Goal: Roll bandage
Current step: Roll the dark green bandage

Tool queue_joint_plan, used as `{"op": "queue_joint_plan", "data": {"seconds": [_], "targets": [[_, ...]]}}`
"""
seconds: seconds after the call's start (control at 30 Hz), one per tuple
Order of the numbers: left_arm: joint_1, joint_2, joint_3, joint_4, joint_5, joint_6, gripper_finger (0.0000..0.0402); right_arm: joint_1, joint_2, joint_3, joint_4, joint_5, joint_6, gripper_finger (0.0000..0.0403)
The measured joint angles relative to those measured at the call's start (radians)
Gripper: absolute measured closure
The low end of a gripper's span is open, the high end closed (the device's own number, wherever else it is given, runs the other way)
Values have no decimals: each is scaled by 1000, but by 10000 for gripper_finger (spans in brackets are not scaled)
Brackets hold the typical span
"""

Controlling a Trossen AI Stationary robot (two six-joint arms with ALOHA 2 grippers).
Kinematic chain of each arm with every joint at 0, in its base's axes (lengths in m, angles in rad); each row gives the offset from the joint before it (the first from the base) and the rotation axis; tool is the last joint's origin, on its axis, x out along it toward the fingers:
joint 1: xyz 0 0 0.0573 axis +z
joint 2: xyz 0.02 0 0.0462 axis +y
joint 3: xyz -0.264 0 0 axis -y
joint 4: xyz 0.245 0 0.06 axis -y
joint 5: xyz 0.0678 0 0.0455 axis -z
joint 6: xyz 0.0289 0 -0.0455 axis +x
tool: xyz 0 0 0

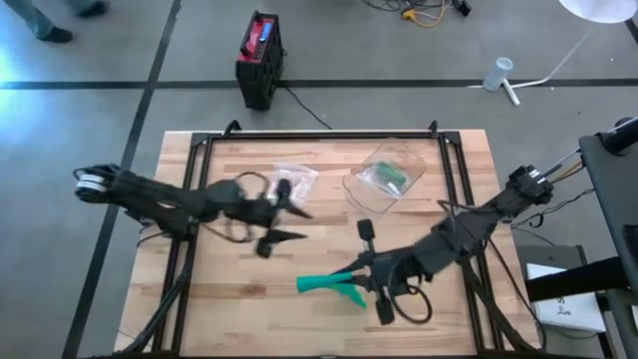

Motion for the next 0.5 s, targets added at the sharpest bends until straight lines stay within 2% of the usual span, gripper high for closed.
{"op": "queue_joint_plan", "data": {"seconds": [0.13,0.27,0.5], "targets": [[-56,-164,-126,57,0,-7,195,-103,39,0,127,-126,-25,400],[-78,-308,-200,75,-2,-7,187,-184,70,0,211,-241,-29,400],[-80,-455,-248,86,3,-8,157,-232,115,-17,222,-284,-39,400]]}}
